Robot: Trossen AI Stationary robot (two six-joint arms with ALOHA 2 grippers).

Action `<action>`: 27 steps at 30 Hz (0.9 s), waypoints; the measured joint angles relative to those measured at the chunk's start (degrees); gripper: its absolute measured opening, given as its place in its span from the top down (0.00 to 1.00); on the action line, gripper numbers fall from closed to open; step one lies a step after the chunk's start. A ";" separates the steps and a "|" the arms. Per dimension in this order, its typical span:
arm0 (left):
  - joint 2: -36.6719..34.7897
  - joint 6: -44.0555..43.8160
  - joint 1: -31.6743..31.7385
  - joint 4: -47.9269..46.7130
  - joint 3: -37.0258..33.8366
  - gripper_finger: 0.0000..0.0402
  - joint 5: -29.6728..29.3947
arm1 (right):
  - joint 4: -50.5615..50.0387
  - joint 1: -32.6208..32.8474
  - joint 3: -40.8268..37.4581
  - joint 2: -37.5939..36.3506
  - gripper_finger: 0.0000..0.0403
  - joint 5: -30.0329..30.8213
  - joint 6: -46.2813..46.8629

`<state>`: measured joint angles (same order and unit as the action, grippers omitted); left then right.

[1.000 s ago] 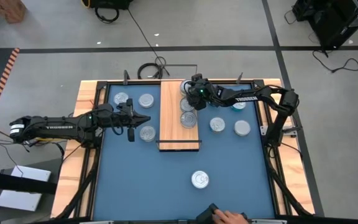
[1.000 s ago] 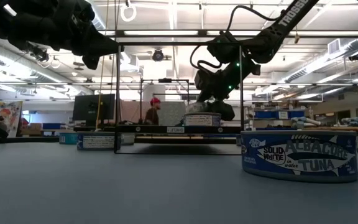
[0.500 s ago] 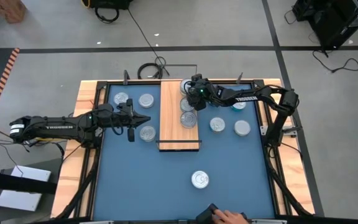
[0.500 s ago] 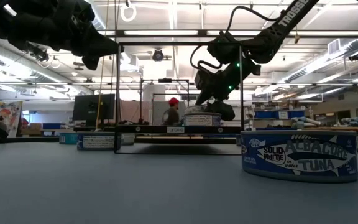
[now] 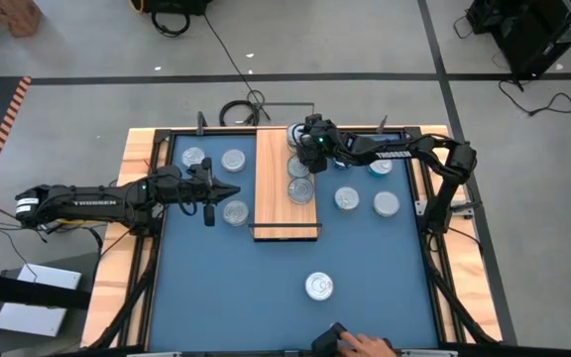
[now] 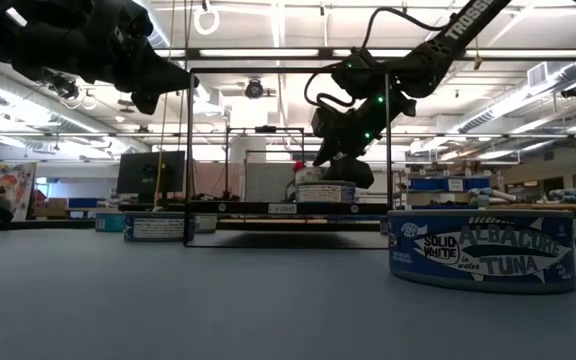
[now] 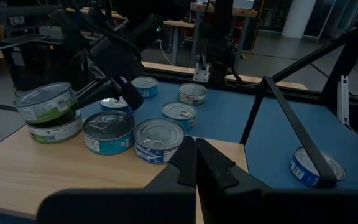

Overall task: Stack canned seafood by type on shelf
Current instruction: Stack the green tuna can on top of the other green tuna can on the shelf, then stack the yellow blue tuna can on top of the other yellow blue tuna can on the shelf

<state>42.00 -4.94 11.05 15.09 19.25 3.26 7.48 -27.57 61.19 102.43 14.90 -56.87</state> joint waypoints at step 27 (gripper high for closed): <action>0.00 -0.01 -0.02 -0.27 0.02 1.00 1.58 | -6.36 4.04 0.74 -9.07 0.52 8.25 3.86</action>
<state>42.00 -4.95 11.03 14.82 19.27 4.84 1.12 -23.53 61.93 93.37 23.15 -53.01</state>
